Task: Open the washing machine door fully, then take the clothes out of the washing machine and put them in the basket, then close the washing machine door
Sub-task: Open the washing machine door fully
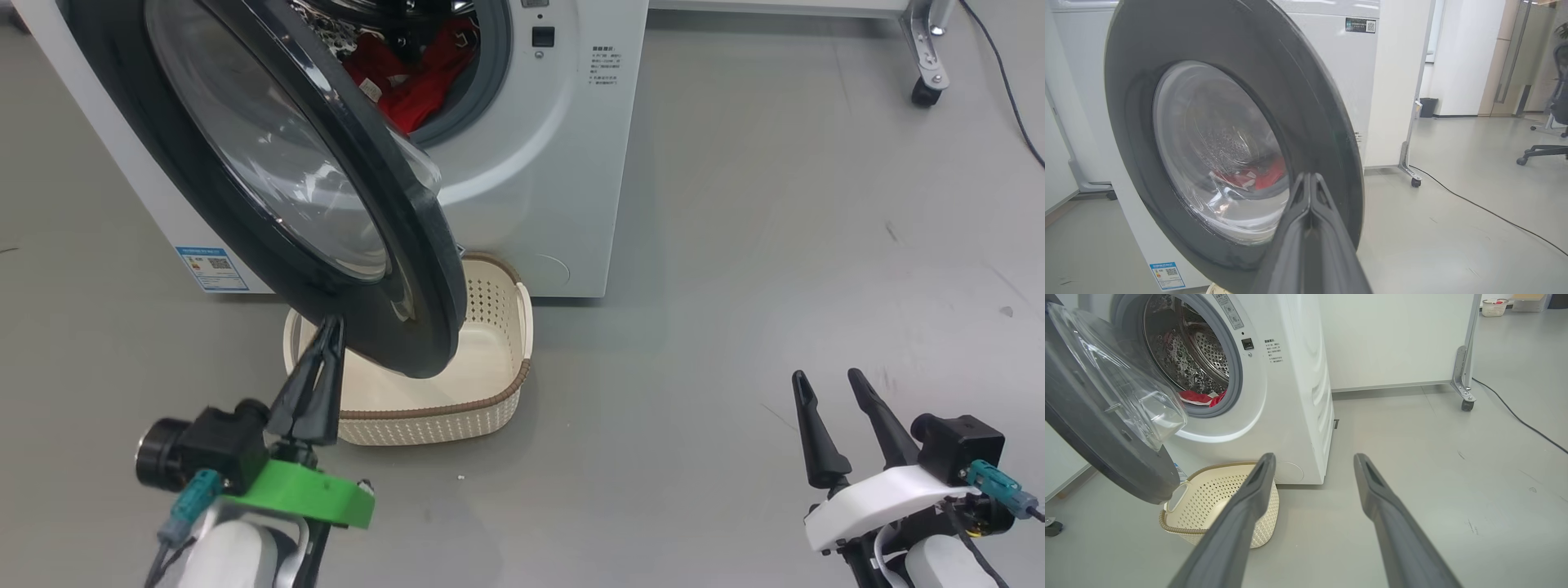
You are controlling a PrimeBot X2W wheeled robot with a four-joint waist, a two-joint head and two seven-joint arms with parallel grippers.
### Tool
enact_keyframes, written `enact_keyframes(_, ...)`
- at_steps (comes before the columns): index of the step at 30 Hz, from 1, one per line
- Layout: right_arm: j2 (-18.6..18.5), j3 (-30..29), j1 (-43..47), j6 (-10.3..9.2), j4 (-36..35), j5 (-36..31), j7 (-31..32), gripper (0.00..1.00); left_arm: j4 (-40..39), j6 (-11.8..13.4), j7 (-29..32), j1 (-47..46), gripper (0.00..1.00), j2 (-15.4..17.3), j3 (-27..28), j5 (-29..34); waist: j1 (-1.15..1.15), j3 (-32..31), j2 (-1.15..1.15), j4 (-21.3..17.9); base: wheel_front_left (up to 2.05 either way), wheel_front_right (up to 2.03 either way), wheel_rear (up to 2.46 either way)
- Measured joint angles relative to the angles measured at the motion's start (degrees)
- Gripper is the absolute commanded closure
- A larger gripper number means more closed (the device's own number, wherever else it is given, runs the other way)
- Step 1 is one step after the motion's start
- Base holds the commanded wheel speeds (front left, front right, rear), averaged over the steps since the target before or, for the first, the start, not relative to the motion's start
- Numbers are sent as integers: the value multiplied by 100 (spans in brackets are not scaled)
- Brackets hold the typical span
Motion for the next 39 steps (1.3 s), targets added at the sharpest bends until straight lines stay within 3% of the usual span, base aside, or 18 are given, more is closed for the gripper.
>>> enact_keyframes(16, 77, -1, -144, 1, 97, -51, -8, 0, -759, -66, -26, -1389, 100, -23, -79, -64, 0, 142, 0, -216, 0, 0, 0)
enact_keyframes(26, 176, 19, -260, 42, 166, -82, -24, 0, -497, -65, 265, -1934, 100, -36, -385, -120, 0, 208, 0, -366, 0, 0, 0)
enact_keyframes(39, 300, -27, -353, 55, 253, -82, -31, 0, 348, 51, 843, -1980, 100, -40, -978, -706, 0, 299, 0, -658, 0, 0, 0)
